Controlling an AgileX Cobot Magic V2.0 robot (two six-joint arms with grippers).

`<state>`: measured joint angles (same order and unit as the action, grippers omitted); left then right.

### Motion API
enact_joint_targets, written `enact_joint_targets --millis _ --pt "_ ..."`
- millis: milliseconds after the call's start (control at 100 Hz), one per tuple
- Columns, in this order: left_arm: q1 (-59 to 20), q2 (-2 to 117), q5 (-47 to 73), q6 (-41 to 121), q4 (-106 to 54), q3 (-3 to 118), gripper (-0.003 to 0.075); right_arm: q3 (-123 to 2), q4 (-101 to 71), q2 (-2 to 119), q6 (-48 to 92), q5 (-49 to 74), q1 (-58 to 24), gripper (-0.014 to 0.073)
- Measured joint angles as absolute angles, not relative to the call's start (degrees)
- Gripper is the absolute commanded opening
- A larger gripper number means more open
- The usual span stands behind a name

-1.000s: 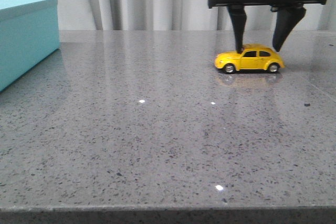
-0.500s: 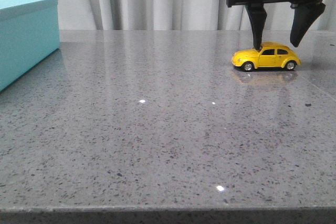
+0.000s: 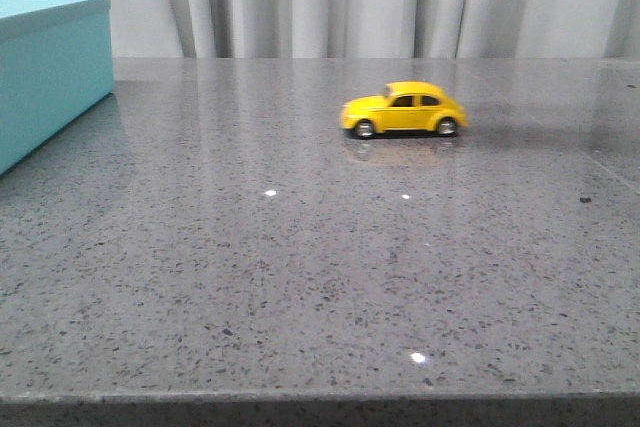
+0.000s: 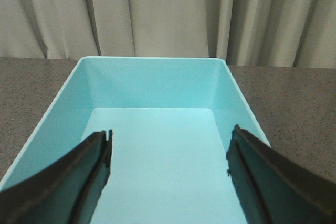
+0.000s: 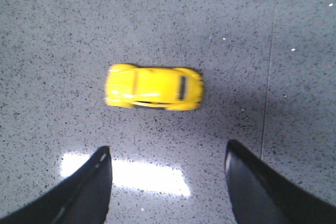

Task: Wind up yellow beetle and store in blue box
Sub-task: 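Release the beetle and lift the right gripper so it rolls toward the box, then lower the left gripper onto the beetle beside the blue box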

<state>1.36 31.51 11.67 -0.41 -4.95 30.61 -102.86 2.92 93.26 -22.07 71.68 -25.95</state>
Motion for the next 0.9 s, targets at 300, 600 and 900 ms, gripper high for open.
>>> enact_joint_targets --millis 300,600,900 --pt "1.36 31.51 11.54 -0.41 -5.30 30.61 0.0463 -102.15 3.13 88.79 -20.51 69.64 -26.49 0.0465" --pt "0.29 36.69 17.34 0.00 -5.30 36.43 0.0463 -91.68 3.80 81.18 -20.15 58.66 -26.49 0.0465" --pt "-7.55 50.19 26.45 9.75 -5.30 49.65 0.0463 -80.08 4.14 71.38 -20.15 50.75 -26.49 0.0465"
